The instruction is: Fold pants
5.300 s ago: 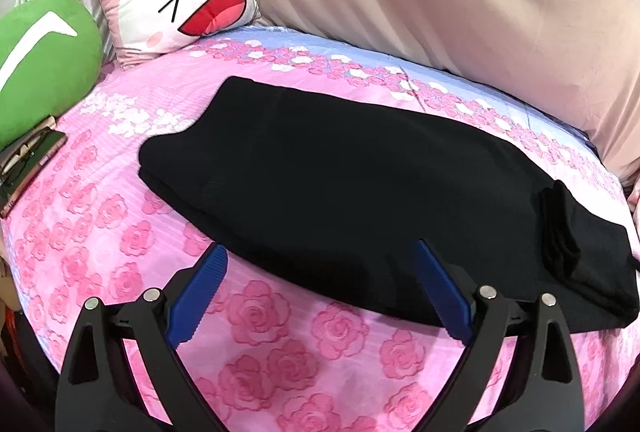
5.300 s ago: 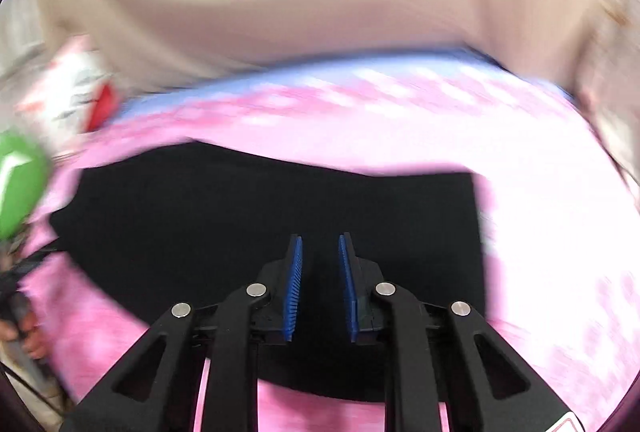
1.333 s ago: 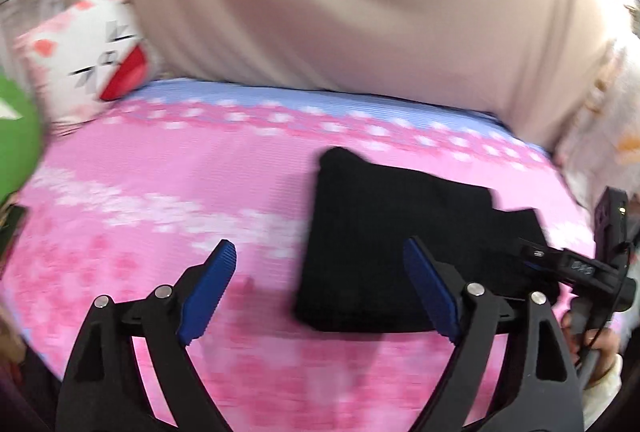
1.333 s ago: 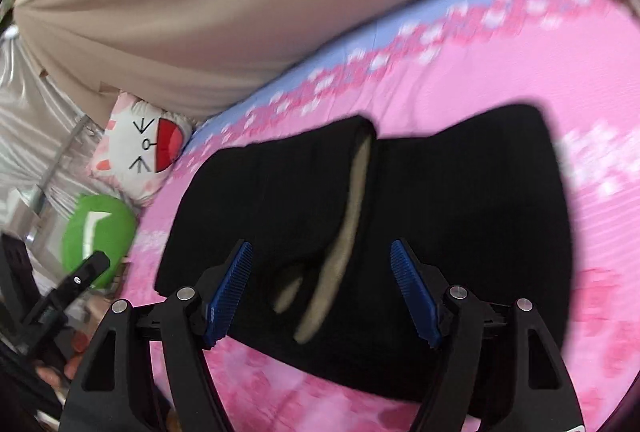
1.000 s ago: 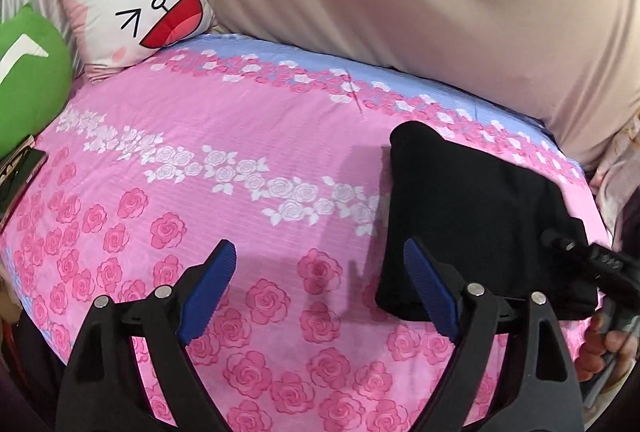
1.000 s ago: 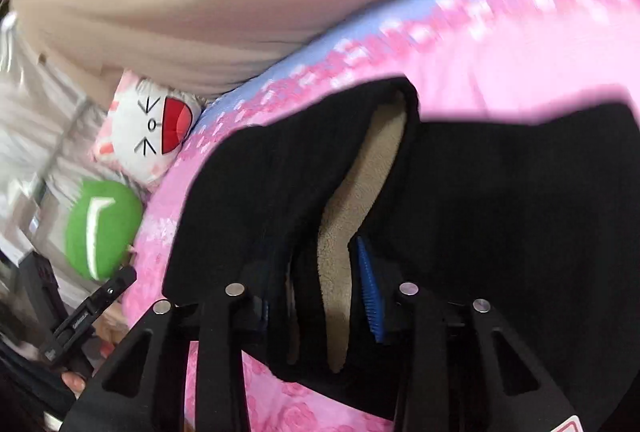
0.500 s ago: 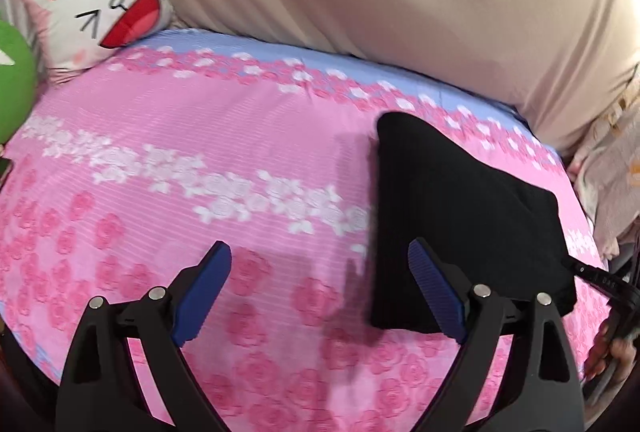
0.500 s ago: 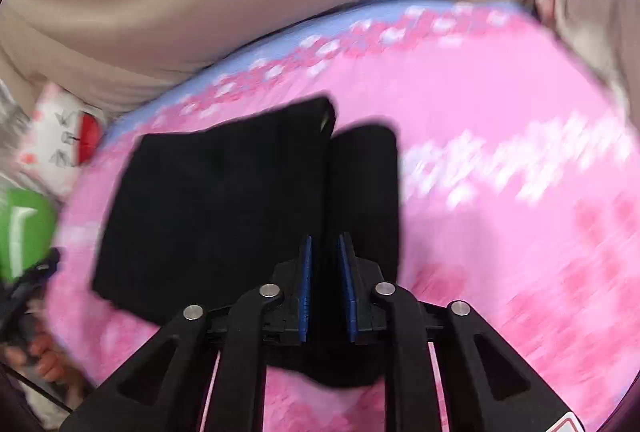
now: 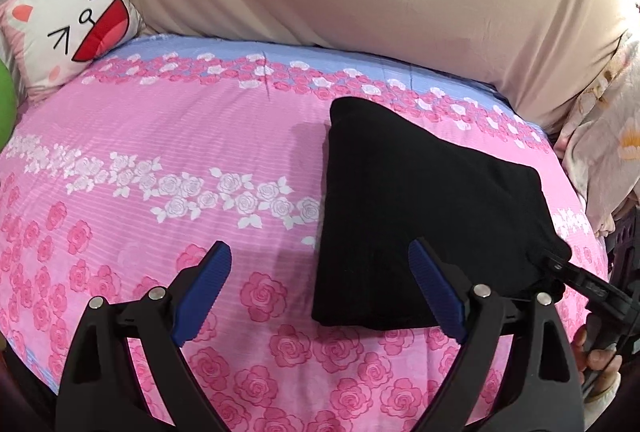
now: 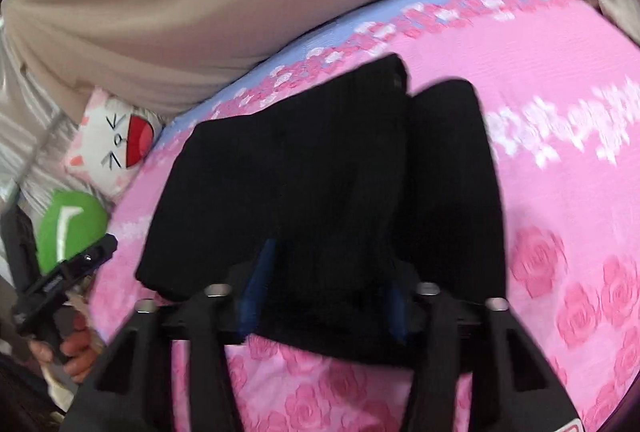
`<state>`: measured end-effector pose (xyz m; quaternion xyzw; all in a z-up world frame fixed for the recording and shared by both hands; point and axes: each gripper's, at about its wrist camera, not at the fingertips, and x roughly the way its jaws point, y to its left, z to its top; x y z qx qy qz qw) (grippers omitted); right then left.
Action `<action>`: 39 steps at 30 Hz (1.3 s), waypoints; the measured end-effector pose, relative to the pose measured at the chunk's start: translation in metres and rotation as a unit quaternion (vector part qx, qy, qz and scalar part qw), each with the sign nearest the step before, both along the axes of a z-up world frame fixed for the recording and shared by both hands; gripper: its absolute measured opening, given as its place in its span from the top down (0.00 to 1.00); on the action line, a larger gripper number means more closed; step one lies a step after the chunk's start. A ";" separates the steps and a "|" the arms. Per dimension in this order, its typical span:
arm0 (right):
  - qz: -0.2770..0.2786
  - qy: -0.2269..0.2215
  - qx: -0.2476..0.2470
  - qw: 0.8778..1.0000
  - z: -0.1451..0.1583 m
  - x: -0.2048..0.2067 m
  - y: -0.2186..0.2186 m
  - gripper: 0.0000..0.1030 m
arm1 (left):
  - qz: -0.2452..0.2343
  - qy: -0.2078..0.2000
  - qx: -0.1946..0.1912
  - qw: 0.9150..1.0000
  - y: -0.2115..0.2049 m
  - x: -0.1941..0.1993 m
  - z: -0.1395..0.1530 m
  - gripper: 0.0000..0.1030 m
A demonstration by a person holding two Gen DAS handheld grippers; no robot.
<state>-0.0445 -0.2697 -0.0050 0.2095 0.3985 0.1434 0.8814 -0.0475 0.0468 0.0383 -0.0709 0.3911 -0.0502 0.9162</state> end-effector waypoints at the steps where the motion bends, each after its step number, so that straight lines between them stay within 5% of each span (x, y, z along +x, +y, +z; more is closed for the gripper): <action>1: 0.004 -0.002 0.004 1.000 0.002 0.004 0.001 0.85 | -0.001 0.002 -0.004 1.000 0.000 0.001 0.000 0.15; 7: -0.015 -0.078 -0.035 0.996 0.056 -0.024 -0.017 0.86 | -0.002 -0.007 -0.016 1.000 0.005 -0.003 0.008 0.12; 9: -0.031 -0.045 -0.062 0.997 0.036 -0.024 -0.027 0.85 | -0.004 0.003 -0.020 1.000 0.005 0.003 0.001 0.11; 12: -0.042 0.001 -0.039 0.998 -0.004 -0.017 -0.038 0.78 | -0.015 0.041 -0.039 0.998 -0.002 0.019 -0.020 0.11; 13: -0.050 -0.007 -0.022 0.998 -0.002 -0.020 -0.043 0.74 | -0.022 0.054 -0.051 0.997 -0.006 0.024 -0.027 0.11; 15: -0.066 -0.018 -0.030 0.997 0.013 -0.026 -0.047 0.51 | -0.034 0.070 -0.071 0.994 -0.012 0.031 -0.033 0.11; 16: -0.085 -0.035 -0.052 0.994 0.023 -0.029 -0.049 0.31 | -0.040 0.073 -0.079 0.993 -0.014 0.033 -0.035 0.10; 17: -0.095 -0.044 -0.067 0.992 0.027 -0.029 -0.050 0.28 | -0.048 0.082 -0.093 0.991 -0.017 0.038 -0.039 0.09; 19: -0.095 -0.030 -0.079 0.992 0.024 -0.022 -0.056 0.27 | -0.057 0.101 -0.113 0.987 -0.022 0.048 -0.049 0.09; 21: -0.085 0.007 -0.041 0.995 0.008 -0.007 -0.063 0.27 | -0.069 0.126 -0.142 0.979 -0.025 0.061 -0.062 0.09; 22: -0.080 0.022 -0.019 0.996 0.000 -0.001 -0.067 0.27 | -0.067 0.111 -0.143 0.981 -0.026 0.062 -0.060 0.18; 23: -0.068 0.037 0.010 0.997 -0.013 0.006 -0.069 0.28 | -0.087 0.110 -0.151 0.979 -0.029 0.065 -0.061 0.42; 24: -0.062 0.046 0.043 0.996 -0.024 0.011 -0.070 0.28 | -0.093 0.125 -0.166 0.974 -0.029 0.067 -0.063 0.44; 25: -0.067 0.033 0.049 0.996 -0.024 0.012 -0.067 0.50 | -0.090 0.123 -0.175 0.973 -0.026 0.067 -0.063 0.56; 26: -0.053 0.033 0.055 0.997 -0.022 0.016 -0.060 0.60 | -0.097 0.115 -0.176 0.973 -0.024 0.065 -0.057 0.66; 29: -0.035 0.000 0.036 0.999 0.012 0.014 -0.034 0.67 | -0.103 0.074 -0.176 0.976 -0.005 0.049 -0.023 0.75; 33: 0.024 -0.033 0.030 0.999 0.044 -0.005 -0.003 0.67 | -0.084 0.057 -0.139 0.985 0.028 0.019 0.004 0.73; 36: 0.053 0.008 -0.008 0.999 0.013 -0.009 0.021 0.59 | -0.058 0.108 -0.116 0.986 0.055 0.008 -0.029 0.64; 37: 0.040 0.032 -0.037 0.998 -0.003 -0.009 0.024 0.50 | -0.056 0.121 -0.120 0.984 0.060 0.005 -0.044 0.54; 39: 0.014 0.017 -0.016 1.000 -0.007 -0.021 0.017 0.50 | -0.040 0.104 -0.120 0.987 0.065 -0.003 -0.043 0.49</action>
